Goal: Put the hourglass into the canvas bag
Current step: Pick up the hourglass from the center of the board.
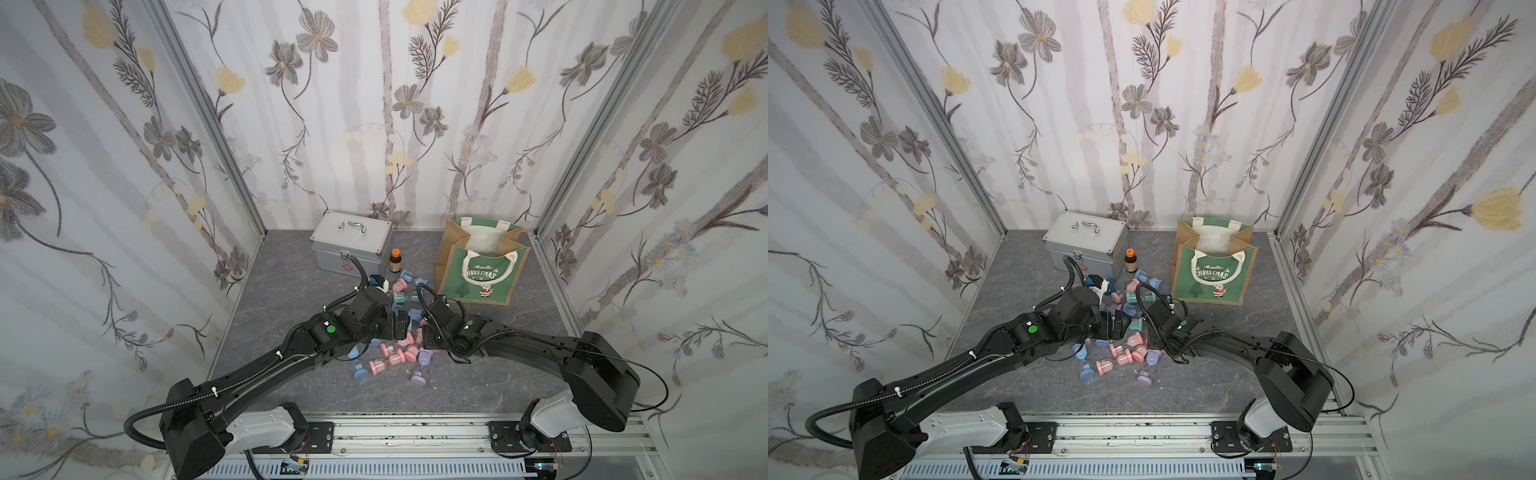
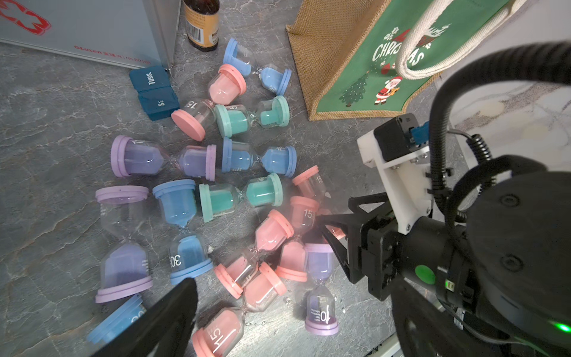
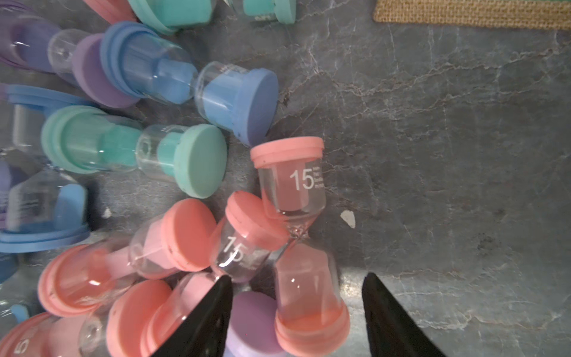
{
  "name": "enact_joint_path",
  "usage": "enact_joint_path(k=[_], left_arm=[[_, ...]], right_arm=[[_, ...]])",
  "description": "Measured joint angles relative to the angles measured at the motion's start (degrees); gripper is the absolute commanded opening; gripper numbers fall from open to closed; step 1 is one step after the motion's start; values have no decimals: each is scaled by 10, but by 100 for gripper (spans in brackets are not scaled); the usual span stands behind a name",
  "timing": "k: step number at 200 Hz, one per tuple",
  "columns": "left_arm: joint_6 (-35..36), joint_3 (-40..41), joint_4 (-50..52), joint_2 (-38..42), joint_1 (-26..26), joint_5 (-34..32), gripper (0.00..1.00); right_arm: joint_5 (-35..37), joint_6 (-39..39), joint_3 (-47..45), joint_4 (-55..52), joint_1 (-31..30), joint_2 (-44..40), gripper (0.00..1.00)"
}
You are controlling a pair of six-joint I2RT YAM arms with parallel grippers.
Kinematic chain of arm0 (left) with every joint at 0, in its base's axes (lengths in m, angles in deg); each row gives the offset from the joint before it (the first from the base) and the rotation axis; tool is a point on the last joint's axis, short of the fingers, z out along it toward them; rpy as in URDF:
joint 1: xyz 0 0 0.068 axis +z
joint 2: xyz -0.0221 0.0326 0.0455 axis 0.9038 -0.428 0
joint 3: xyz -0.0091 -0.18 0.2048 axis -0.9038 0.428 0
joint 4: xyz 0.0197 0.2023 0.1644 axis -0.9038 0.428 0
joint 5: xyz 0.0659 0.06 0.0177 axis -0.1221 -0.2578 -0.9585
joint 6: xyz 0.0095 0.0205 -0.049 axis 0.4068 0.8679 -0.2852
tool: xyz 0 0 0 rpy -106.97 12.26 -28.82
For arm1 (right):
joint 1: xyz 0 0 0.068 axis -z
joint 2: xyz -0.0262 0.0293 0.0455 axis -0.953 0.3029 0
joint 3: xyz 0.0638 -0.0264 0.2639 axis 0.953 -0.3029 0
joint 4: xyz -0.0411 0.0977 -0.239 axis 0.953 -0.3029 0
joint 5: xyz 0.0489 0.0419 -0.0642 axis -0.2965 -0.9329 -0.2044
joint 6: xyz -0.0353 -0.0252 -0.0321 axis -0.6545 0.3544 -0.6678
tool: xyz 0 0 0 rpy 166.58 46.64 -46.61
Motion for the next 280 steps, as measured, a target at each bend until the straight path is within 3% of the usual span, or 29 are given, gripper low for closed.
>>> enact_joint_path(k=[148,214,280], left_arm=[[-9,4,-13,-5,0,-15,100],[-13,4,-17,-7,0,-24,100],[-16,0,-23,-3,0,-32,100]], right_arm=[[-10,-7,-50,45,28,33,54],[2,-17,-55,76,29,35,39],[-30,-17,-64,61,51,-20,27]])
